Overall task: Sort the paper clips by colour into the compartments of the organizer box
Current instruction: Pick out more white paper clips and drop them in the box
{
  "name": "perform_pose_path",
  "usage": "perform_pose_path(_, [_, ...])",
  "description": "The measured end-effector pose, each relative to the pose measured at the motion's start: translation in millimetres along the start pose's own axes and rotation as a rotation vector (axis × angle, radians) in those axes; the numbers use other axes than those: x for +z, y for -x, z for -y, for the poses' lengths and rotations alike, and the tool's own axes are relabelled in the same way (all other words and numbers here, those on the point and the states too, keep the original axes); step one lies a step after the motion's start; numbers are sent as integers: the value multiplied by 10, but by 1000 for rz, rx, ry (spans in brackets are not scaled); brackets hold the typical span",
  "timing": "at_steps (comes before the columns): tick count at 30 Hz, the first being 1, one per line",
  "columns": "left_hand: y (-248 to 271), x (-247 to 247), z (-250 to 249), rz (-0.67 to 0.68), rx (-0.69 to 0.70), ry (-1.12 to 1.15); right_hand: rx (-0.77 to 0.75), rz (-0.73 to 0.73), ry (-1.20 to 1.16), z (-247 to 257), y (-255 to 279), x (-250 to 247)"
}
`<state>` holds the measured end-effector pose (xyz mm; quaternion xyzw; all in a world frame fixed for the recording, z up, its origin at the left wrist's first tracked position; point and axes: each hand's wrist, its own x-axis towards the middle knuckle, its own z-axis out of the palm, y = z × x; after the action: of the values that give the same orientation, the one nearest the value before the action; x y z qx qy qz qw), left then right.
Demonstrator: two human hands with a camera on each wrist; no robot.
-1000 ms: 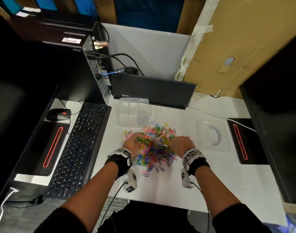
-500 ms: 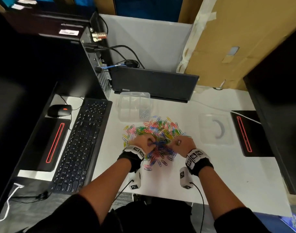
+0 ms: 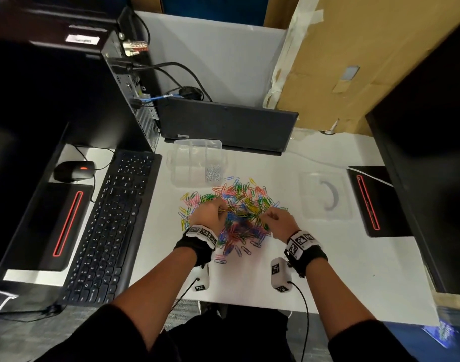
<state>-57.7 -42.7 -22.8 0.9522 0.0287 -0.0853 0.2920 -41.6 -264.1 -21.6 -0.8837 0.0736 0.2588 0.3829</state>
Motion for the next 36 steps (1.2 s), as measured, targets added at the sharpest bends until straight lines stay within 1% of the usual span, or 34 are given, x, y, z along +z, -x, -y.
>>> perform_pose_path(2, [-13, 19, -75, 59, 92, 28, 66, 49, -251, -14, 29, 10])
perform_pose_path(4, [-7, 69, -215, 172, 194, 1, 168, 85, -579, -14, 65, 15])
perform_pose_path(5, [-10, 125, -274, 217, 244, -35, 213, 94, -702, -4, 94, 10])
perform_pose_path(7, [-20, 246, -359, 285, 296, -123, 264, 100, -851, 6, 146, 2])
perform_pose_path(9, [-27, 337, -388, 304, 292, -176, 270, 103, -920, -18, 185, -27])
perform_pose_path(12, [-37, 364, -379, 272, 259, -124, 239, 111, -946, -38, 239, -107])
perform_pose_path(14, [-49, 362, -358, 278, 247, -82, 231, 120, -964, -50, 269, -147])
perform_pose_path(16, [-67, 352, -327, 285, 211, -32, 259, 124, -990, -59, 284, -146])
perform_pose_path(20, [-93, 242, -295, 220, 135, 78, 341, 126, -1016, -28, 297, -70])
perform_pose_path(25, [-135, 65, -177, 138, 81, 207, 222, 134, -881, 49, 371, 32])
perform_pose_path(28, [-155, -37, -25, 61, 53, 216, 225, 110, -921, 54, 390, 83])
perform_pose_path(31, [-148, -97, 116, 16, 26, 207, 244, 116, -1002, 45, 395, 126])
perform_pose_path(34, [-118, -129, 163, 6, 2, 180, 233, 167, -1010, 52, 387, 158])
perform_pose_path(36, [-84, -151, 131, 23, 26, 127, 247, 198, -1008, 94, 377, 173])
